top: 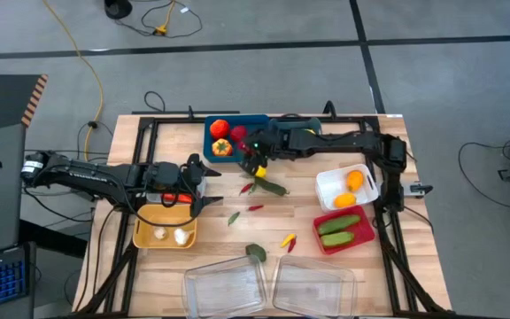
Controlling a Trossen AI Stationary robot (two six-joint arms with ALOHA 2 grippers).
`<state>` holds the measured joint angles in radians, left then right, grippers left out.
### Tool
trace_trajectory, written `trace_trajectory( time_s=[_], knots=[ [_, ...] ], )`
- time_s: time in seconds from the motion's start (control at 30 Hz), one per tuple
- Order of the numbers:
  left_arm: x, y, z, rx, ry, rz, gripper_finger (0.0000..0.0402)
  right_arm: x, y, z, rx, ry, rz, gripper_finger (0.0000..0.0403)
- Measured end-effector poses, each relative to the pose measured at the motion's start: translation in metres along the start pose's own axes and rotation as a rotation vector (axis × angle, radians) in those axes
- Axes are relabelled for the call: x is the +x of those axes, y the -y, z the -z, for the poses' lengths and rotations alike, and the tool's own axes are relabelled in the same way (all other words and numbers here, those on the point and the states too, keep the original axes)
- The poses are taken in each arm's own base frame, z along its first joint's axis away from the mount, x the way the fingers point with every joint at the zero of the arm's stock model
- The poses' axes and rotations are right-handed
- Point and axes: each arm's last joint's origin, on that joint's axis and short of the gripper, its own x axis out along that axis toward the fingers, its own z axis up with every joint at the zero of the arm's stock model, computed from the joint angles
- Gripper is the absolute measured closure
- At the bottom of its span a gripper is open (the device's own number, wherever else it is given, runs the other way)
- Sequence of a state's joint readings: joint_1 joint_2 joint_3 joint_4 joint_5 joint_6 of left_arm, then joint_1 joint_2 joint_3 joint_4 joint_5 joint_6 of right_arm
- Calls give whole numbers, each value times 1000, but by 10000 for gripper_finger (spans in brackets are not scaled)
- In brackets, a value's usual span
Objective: Sort produce into baskets
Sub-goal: Put the tomato into the blue bin
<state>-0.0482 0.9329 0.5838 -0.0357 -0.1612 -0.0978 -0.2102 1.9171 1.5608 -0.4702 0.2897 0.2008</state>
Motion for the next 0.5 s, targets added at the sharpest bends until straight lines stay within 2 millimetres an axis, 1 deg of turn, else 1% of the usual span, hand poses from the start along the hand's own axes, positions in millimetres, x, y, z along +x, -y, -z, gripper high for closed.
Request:
trace_trajectory(
  time_s=[0.3,0.5],
  knots=[
    [0,0,0,7,-2,0,49,7,23,-5,45,8,39,117],
    [0,0,0,7,-1,0,49,11,38,-6,69,4,64,90]
  ],
)
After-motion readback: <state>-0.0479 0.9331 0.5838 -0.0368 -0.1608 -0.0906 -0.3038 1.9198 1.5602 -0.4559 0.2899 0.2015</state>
